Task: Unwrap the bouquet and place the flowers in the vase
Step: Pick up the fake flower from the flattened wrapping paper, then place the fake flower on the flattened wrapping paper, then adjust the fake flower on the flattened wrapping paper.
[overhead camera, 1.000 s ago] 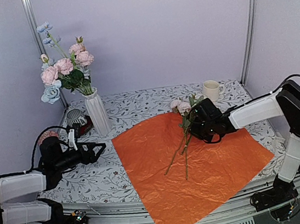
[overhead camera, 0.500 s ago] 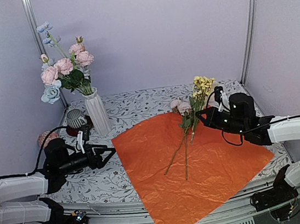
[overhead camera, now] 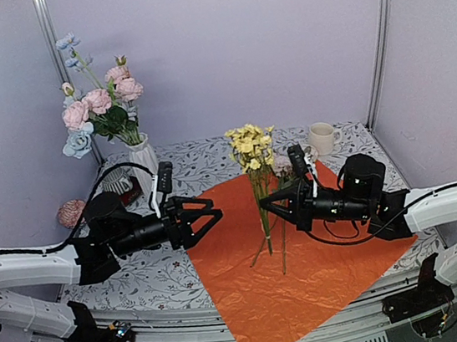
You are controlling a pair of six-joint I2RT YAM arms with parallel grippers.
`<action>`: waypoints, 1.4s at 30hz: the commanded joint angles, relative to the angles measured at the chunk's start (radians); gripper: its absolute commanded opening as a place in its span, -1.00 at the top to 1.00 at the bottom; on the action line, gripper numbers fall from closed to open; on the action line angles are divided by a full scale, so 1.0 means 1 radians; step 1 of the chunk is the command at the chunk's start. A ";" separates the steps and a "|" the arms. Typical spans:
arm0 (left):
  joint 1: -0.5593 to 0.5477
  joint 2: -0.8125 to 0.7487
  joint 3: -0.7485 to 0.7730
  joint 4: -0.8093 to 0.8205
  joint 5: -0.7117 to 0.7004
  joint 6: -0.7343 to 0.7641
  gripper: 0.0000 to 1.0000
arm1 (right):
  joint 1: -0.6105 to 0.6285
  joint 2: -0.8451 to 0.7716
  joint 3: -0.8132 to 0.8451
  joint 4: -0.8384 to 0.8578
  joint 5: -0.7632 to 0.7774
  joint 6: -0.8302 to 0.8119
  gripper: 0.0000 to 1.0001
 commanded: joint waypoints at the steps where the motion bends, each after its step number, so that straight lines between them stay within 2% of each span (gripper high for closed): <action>1: -0.050 0.078 0.062 0.048 -0.023 -0.008 -0.47 | 0.061 0.035 0.076 0.039 -0.068 -0.091 0.96; 4: -0.068 0.123 0.094 0.077 -0.007 -0.006 -0.33 | 0.076 0.049 0.093 0.036 -0.071 -0.105 0.95; 6: -0.071 0.145 0.112 0.078 -0.009 -0.003 -0.32 | 0.079 0.046 0.090 0.031 -0.020 -0.100 0.95; 8: -0.071 0.146 0.114 0.060 -0.032 -0.001 -0.33 | 0.079 0.029 0.089 -0.021 0.132 -0.079 0.95; 12: -0.069 0.155 0.122 -0.050 -0.139 0.016 -0.40 | 0.075 -0.027 0.068 -0.182 0.532 0.007 0.93; 14: -0.066 0.190 0.160 -0.165 -0.178 0.047 -0.41 | 0.043 -0.050 0.043 -0.271 0.722 0.078 0.60; 15: -0.067 0.210 0.179 -0.220 -0.207 0.060 -0.42 | 0.001 -0.054 0.032 -0.326 0.737 0.120 0.52; 17: -0.064 0.243 0.206 -0.293 -0.226 0.076 -0.45 | -0.126 -0.034 0.023 -0.462 0.646 0.253 0.57; 19: -0.065 0.277 0.220 -0.324 -0.224 0.083 -0.46 | -0.248 0.017 0.027 -0.586 0.553 0.397 0.73; 22: -0.064 0.349 0.281 -0.404 -0.200 0.088 -0.47 | -0.330 0.093 0.041 -0.676 0.491 0.464 0.84; 25: -0.066 0.459 0.384 -0.524 -0.167 0.094 -0.45 | -0.335 0.119 0.037 -0.679 0.477 0.491 0.82; 32: -0.066 0.593 0.478 -0.604 -0.141 0.098 -0.40 | -0.335 0.149 0.017 -0.500 0.256 0.415 0.36; 38: -0.065 0.720 0.569 -0.670 -0.091 0.105 -0.15 | -0.335 0.201 0.026 -0.477 0.204 0.422 0.32; 42: -0.064 0.776 0.620 -0.720 -0.099 0.108 -0.09 | -0.335 0.195 0.006 -0.445 0.189 0.430 0.32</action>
